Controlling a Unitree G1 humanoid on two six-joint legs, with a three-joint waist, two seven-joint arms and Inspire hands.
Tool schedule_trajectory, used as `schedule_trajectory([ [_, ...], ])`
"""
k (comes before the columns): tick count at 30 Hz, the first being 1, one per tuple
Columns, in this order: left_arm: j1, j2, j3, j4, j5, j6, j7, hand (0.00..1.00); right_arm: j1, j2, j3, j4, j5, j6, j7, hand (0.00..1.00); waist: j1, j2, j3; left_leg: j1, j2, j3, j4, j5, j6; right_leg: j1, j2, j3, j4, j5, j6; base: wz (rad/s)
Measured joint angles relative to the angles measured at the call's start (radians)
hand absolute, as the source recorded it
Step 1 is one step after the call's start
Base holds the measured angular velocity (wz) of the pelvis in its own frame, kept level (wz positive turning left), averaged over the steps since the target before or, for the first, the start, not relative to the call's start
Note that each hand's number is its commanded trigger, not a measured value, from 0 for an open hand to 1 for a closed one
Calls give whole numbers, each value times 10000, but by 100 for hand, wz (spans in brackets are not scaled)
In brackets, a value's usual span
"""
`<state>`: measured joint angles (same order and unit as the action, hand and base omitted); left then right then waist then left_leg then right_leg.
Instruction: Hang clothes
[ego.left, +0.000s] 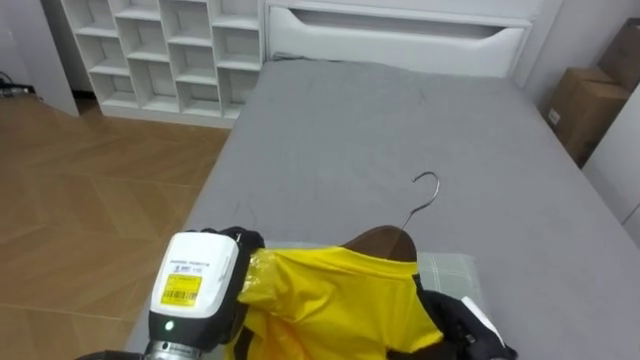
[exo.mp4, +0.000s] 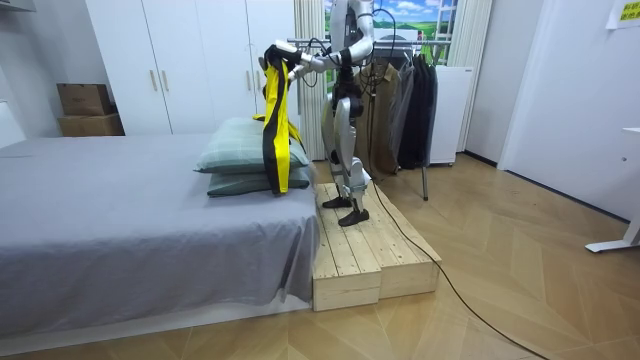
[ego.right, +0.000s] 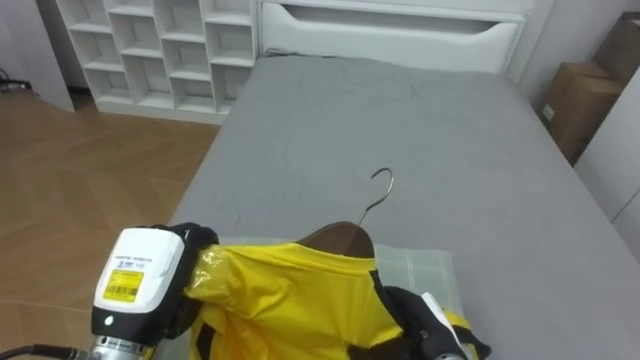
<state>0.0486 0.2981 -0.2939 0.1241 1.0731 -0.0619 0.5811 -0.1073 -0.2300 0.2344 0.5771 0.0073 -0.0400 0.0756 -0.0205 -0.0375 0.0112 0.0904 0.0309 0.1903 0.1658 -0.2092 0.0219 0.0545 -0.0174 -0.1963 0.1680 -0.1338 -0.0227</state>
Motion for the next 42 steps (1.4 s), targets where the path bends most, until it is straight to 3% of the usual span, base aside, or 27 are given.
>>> schedule_trajectory([
  [4, -21, 32, -56, 0, -3, 3, 11, 100, 0, -206, 316, 5, -627, 110, 257, 100, 7, 7, -2, -2, -5, -2, 3, 7, 8, 0, -1, 5, 5, 0, 0, 0],
  [21, -72, 34, -55, 0, -4, 16, 66, 100, -84, -216, 291, 5, -920, 106, 125, 100, -5, -10, 4, 0, -36, -13, 1, 14, 20, -2, -20, 10, 4, -1, 3, 0],
  [35, -79, 54, -33, 1, 343, 15, 211, 100, -88, -204, 285, 0, -952, 97, 95, 100, 7, -144, 72, 3, -45, -10, -3, 15, 22, -10, -24, 66, -5, -18, 32, 0],
  [36, -79, 27, -32, 1, 380, 15, 257, 73, -88, -201, 280, -3, -952, 79, 81, 100, 1, -145, 71, 2, -51, -10, -4, 15, 23, -11, -29, 70, -6, -22, 38, 0],
  [37, -80, 23, -27, 1, 406, 15, 269, 53, -88, -201, 276, -5, -952, 73, 80, 100, 0, -145, 71, 0, -53, -10, -5, 15, 23, -14, -32, 70, -6, -23, 40, 0],
  [38, -84, 22, -23, 1, 421, 15, 273, 0, -88, -200, 275, -5, -953, 69, 79, 100, -5, -147, 69, 0, -54, -10, -8, 15, 22, -18, -37, 66, -2, -24, 41, 0],
  [42, -96, 20, -32, 0, 382, -30, 281, 0, -91, -201, 274, -14, -1005, 67, 120, 100, -13, -158, 61, -41, -55, -10, -3, 15, 23, -48, -55, 19, 3, -24, 42, 0],
])
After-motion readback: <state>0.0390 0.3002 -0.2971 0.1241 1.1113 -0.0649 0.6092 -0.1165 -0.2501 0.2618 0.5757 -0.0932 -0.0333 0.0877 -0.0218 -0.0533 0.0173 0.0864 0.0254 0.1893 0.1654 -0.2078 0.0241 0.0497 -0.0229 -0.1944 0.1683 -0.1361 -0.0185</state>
